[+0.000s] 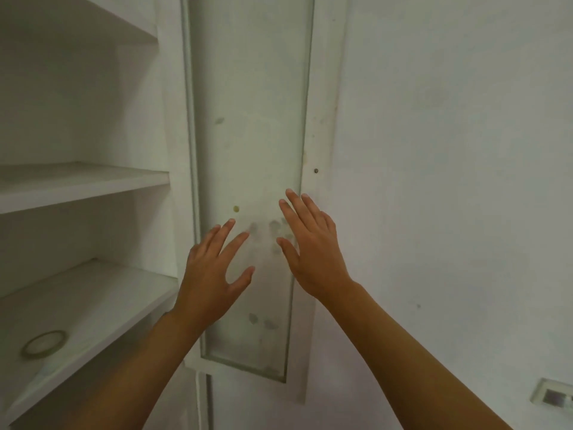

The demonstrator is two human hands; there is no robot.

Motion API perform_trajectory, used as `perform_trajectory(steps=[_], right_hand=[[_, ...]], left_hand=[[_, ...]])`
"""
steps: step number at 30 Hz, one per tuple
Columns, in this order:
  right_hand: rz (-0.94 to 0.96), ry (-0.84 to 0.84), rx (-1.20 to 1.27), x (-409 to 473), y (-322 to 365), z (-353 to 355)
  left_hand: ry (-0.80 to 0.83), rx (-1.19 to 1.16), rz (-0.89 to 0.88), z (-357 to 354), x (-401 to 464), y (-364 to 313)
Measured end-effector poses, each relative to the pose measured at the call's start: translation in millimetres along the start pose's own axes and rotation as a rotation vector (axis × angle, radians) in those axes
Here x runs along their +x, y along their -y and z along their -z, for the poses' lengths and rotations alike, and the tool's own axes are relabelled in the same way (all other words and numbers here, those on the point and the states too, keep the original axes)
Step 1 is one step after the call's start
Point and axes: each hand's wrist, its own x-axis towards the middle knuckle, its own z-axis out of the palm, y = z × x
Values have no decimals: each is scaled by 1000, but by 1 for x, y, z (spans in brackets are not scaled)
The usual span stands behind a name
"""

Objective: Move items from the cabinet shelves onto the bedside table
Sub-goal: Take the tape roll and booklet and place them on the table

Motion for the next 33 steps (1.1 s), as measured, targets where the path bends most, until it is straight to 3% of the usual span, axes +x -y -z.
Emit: perform_trajectory(steps=[10, 18, 26, 33], right_hand=[[79, 116, 125, 1, 130, -54], [169, 221, 284, 0, 210, -110], [295, 266, 443, 17, 245, -171], [422, 306, 594, 36, 227, -219]], left_hand=[[-24, -47, 130, 91, -88, 84], [1, -11, 294, 115, -171, 137], [-27, -17, 471, 112, -177, 135], [-103, 101, 570, 81, -183, 140]])
